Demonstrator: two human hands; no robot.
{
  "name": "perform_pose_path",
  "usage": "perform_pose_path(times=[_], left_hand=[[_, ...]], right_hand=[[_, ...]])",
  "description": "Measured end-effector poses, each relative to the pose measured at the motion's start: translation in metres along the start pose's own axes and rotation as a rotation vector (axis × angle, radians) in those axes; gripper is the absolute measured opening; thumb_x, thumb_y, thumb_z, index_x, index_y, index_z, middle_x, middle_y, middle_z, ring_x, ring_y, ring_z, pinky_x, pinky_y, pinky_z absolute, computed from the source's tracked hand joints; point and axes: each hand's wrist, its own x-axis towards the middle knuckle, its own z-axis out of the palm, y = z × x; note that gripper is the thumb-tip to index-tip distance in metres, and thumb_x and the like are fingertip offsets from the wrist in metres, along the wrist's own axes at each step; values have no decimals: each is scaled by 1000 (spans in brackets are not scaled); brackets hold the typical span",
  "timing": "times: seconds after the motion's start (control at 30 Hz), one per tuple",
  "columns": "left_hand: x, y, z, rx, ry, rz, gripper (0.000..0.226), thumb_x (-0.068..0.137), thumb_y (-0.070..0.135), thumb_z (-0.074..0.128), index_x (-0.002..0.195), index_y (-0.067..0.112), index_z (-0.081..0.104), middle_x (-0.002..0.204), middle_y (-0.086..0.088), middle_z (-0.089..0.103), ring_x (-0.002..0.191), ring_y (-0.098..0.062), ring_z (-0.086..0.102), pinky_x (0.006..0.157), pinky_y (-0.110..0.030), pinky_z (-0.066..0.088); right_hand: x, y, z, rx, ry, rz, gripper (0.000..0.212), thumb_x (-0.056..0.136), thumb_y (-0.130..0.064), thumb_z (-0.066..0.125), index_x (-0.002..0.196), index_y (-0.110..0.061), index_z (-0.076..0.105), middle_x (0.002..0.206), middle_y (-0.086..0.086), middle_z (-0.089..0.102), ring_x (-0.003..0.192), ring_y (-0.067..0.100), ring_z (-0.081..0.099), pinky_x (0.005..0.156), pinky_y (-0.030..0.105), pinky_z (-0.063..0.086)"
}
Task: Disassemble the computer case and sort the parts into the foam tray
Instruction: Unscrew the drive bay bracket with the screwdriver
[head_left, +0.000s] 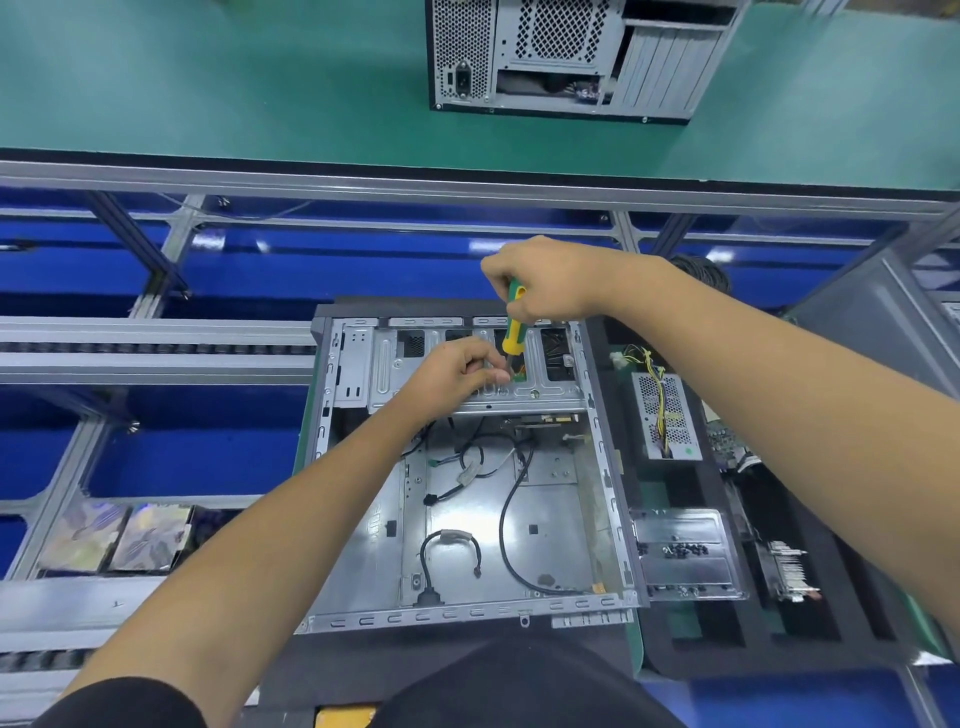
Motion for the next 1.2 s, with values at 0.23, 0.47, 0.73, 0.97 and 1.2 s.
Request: perform_pose_path(times=[0.23, 0.47, 0.73, 0.97, 1.2], left_hand=[[0, 1, 0, 3, -5, -2, 10, 91, 15, 76, 94, 5, 74, 78, 6, 56, 59, -5, 49, 64, -27, 47], [1, 1, 1, 22, -10, -18, 7, 91, 17, 77, 92, 10, 75, 88, -13, 62, 66, -27, 50, 68, -40, 48], [0, 3, 2, 63, -16, -26, 7, 91, 21, 77, 90, 15, 74, 90, -17, 63, 66, -26, 51, 69, -43, 49], [-1, 2, 3, 84, -35, 6, 4, 94, 15, 74, 93, 11, 74, 94, -18, 63, 76, -37, 59, 72, -43, 50], [-3, 1, 3, 36, -22, 37, 36, 91, 13, 76, 81, 45, 64, 88, -11, 62, 73, -25, 59, 70, -28, 50]], right_hand=[[-1, -1, 1, -23, -18, 7, 14, 84, -9, 63, 84, -13, 50, 88, 8, 58, 86, 34, 54, 73, 46, 46], [-2, -3, 1, -20, -13, 12, 13, 83, -8, 62, 84, -12, 50, 89, 11, 58, 88, 37, 54, 73, 47, 47], [0, -3, 1, -12, -24, 49, 11, 83, -10, 63, 84, -10, 51, 86, 11, 58, 77, 27, 48, 64, 38, 39], [-6, -15, 2, -3, 3, 180, 22, 87, -22, 64, 77, -10, 48, 67, 3, 47, 60, 21, 38, 53, 30, 28], [-8, -36, 0, -182, -163, 271, 28, 103, -34, 41, 80, -19, 47, 76, 3, 56, 58, 17, 49, 55, 32, 36]])
